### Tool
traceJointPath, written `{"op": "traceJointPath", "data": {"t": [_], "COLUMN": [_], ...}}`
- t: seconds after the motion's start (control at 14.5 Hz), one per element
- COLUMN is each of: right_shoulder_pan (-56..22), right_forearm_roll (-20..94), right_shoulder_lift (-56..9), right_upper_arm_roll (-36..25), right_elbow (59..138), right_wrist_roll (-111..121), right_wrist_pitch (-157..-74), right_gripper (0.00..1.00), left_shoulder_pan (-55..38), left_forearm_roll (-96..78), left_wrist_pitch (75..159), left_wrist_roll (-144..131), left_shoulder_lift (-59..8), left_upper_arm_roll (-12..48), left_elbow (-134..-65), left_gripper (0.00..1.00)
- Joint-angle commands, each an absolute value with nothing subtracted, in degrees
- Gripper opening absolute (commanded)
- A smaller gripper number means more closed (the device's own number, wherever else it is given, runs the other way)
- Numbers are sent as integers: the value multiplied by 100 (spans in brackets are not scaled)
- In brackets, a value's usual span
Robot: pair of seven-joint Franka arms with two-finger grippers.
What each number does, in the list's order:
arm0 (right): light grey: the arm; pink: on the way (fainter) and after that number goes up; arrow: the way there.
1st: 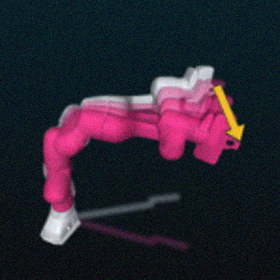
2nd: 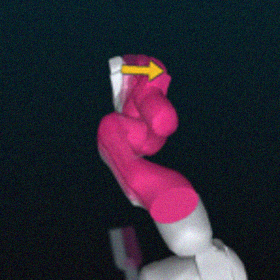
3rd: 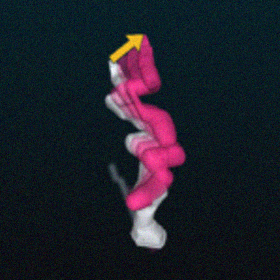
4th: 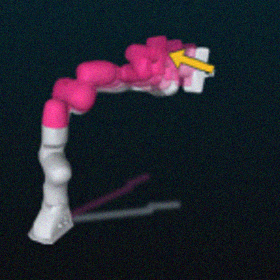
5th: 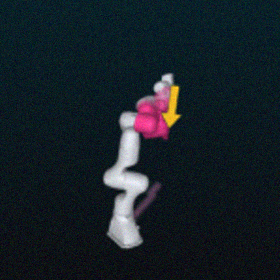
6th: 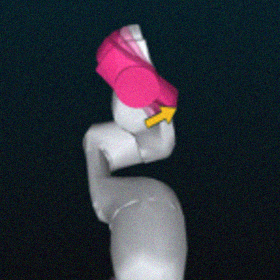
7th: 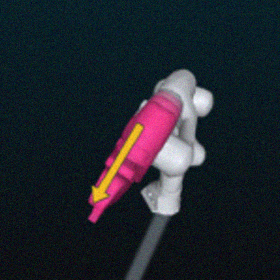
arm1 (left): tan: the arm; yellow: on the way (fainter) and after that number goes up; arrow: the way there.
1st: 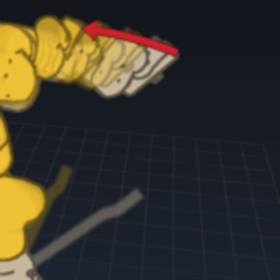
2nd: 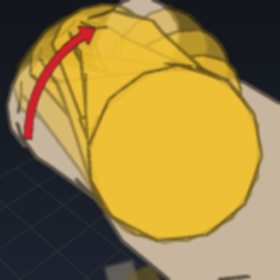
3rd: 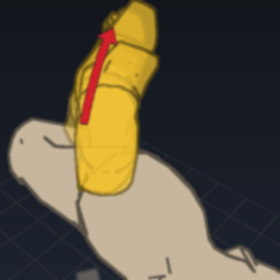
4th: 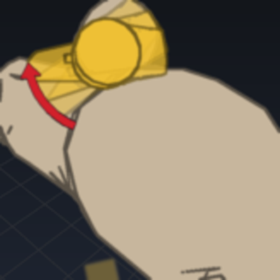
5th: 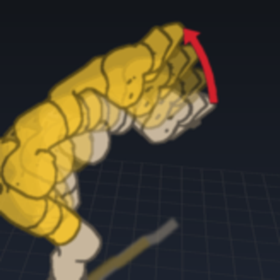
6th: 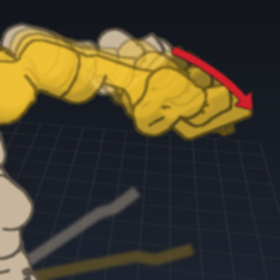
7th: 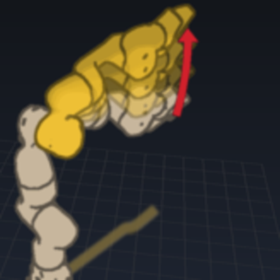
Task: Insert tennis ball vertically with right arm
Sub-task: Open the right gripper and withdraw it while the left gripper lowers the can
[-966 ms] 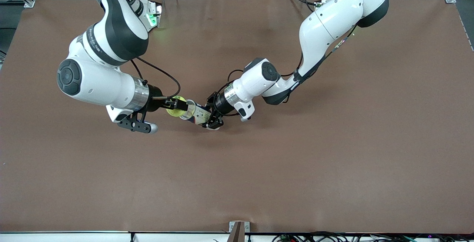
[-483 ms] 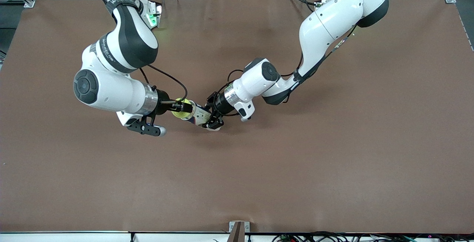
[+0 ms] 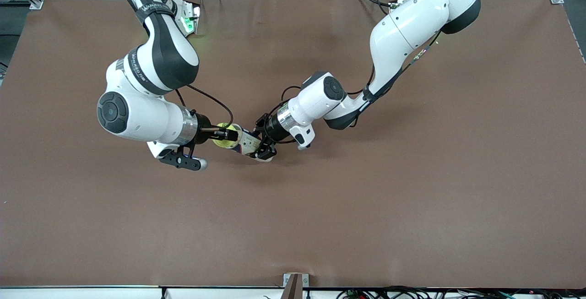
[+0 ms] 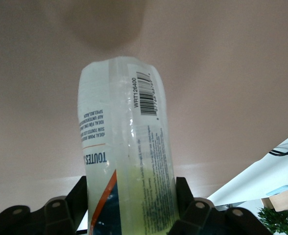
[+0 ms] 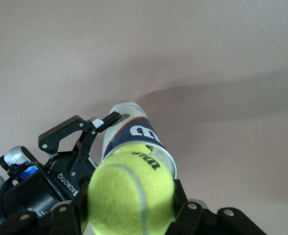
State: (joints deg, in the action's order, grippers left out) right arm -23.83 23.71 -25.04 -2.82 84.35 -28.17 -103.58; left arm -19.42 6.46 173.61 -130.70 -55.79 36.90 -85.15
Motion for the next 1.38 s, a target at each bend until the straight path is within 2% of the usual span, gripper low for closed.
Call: {"op": "traceJointPath", "data": {"t": [0.0,0.07,0.21,0.28,0.97,1.31], "right_shoulder_pan": [-2382,-2382,-2382,-2382,-2329,-1899], "right_forearm_roll": [2276,2276,2276,2276,2276,1988], "right_shoulder_lift": [-2505,-2496,-2496,-2496,-2479,-2347], "right_upper_arm_roll": [-281,-281,-281,-281,-316,-308], "right_elbow": [8429,8420,8420,8420,8359,8350], "right_wrist_roll": [-2892,-2900,-2909,-2918,-2874,-2682], "right_wrist_pitch": [-10310,-10310,-10310,-10310,-10292,-9828], "right_gripper": [42,46,87,100,100,100], "left_shoulder_pan": [-1986,-1986,-2013,-2013,-2004,-2013], "left_forearm_roll": [510,510,510,501,492,492], "left_wrist_pitch": [17376,17376,17376,17376,17376,17402], "left_wrist_roll": [-13122,-13122,-13122,-13122,-13148,-13315], "left_shoulder_lift": [-5563,-5563,-5563,-5563,-5563,-5563], "left_upper_arm_roll": [3683,3683,3683,3683,3683,3674], "left_elbow": [-8455,-8455,-8455,-8446,-8446,-8446], "left_gripper": [75,75,76,77,76,66]}}
